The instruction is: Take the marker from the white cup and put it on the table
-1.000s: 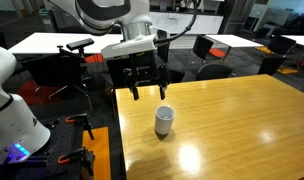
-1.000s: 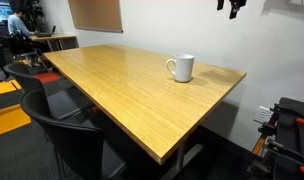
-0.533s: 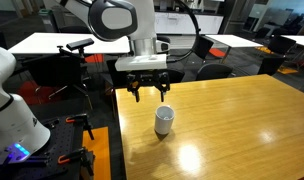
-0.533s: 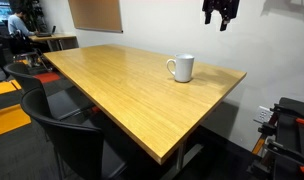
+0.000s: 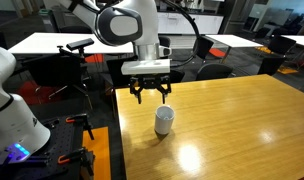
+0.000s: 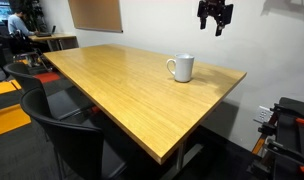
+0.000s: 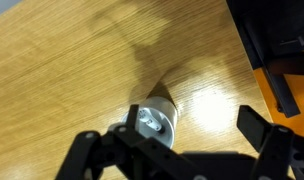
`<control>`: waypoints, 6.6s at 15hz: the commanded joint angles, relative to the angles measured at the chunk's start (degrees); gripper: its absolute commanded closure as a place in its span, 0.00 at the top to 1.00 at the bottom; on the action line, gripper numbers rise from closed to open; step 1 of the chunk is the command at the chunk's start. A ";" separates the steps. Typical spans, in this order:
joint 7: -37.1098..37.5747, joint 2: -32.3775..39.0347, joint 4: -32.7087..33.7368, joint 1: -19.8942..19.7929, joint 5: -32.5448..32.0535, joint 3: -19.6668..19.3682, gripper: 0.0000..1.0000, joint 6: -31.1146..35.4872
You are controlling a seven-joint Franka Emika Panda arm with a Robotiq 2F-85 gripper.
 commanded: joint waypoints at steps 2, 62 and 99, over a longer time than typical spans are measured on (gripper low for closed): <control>-1.46 1.71 0.68 -0.56 2.87 0.24 1.00 3.28; -8.81 27.14 20.99 -1.18 -0.12 4.45 0.45 -3.26; -10.31 10.81 16.40 1.91 4.77 8.90 0.05 -4.87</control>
